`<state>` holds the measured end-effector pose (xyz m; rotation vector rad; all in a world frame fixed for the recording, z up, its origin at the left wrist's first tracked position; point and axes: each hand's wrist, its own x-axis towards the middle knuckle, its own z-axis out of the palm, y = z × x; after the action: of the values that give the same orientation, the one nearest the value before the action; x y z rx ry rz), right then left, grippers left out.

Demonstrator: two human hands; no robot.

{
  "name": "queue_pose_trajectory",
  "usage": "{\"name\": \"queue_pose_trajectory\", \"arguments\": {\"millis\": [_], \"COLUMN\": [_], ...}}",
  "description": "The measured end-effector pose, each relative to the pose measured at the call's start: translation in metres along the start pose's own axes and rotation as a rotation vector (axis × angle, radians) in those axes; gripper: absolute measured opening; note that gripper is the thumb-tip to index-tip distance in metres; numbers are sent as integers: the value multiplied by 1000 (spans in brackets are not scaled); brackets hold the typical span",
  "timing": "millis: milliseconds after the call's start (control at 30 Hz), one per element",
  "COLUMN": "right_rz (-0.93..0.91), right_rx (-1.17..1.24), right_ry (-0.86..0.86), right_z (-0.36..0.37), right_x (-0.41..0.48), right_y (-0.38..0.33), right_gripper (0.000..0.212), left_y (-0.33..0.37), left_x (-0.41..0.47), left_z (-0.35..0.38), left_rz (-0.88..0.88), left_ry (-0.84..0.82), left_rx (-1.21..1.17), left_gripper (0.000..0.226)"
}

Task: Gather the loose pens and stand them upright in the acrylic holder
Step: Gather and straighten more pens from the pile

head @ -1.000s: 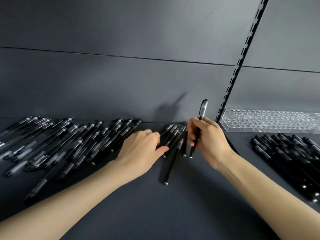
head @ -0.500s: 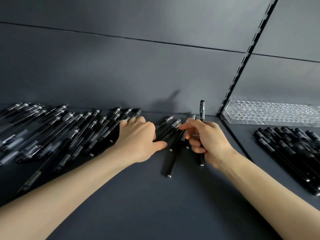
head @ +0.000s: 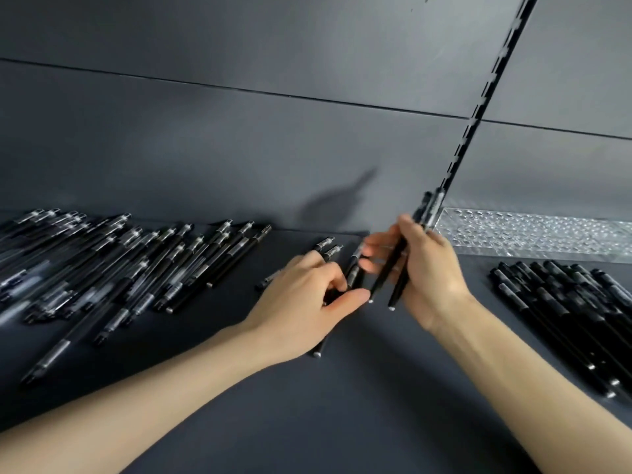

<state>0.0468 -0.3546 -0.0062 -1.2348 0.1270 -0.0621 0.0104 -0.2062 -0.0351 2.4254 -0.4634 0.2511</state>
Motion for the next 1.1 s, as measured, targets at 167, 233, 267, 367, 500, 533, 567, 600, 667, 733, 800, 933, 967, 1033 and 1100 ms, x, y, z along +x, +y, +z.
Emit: {"name": "queue_pose_trajectory", "arguments": {"millis": [167, 233, 267, 367, 500, 533, 567, 600, 667, 733, 800, 933, 967, 1033, 1100], "right_rz": [63, 108, 121, 127, 125, 126, 127, 127, 121, 101, 65, 0, -5, -14, -29], "right_rx": [-193, -273, -282, -282, -307, -310, -309, -308, -314, -316, -307, -260, -247, -190, -126], "right_ry": [74, 34, 13, -29, -67, -81, -94, -104, -111, -100, -90, -152, -153, -101, 26], "right_z": [-19, -21, -21, -20, -20, -20, -20, -20, -20, -21, -21, -20, -20, -21, -24], "right_x": [17, 17, 15, 11, 7, 6, 5, 5, 6, 6, 5, 6, 6, 7, 10], "right_y": [-14, -7, -4, 1, 5, 5, 6, 7, 8, 10, 10, 7, 6, 2, -4], "right_gripper": [26, 27, 28, 28, 31, 31, 31, 31, 31, 31, 29, 35, 35, 31, 26], "left_y": [-4, -1, 1, 6, 9, 8, 7, 5, 0, -2, 2, 19, 22, 23, 16], "left_x": [7, 13, 16, 23, 26, 27, 27, 27, 26, 24, 25, 25, 24, 22, 22], "left_z": [-1, -1, -1, 0, 4, 4, 4, 5, 6, 3, -4, -4, 0, 6, 12], "left_rz": [-43, -43, -47, -78, -48, -35, -26, -22, 6, 26, -19, -105, -76, -21, 35], "left_ry": [-55, -76, -89, -129, -148, -152, -158, -167, -178, -136, -70, -172, -191, -193, -134], "left_rx": [274, 365, 400, 453, 613, 651, 684, 719, 798, 809, 661, 69, -12, -75, -64], "left_gripper": [54, 48, 45, 37, 29, 28, 27, 25, 17, 15, 25, 40, 41, 40, 35]}}
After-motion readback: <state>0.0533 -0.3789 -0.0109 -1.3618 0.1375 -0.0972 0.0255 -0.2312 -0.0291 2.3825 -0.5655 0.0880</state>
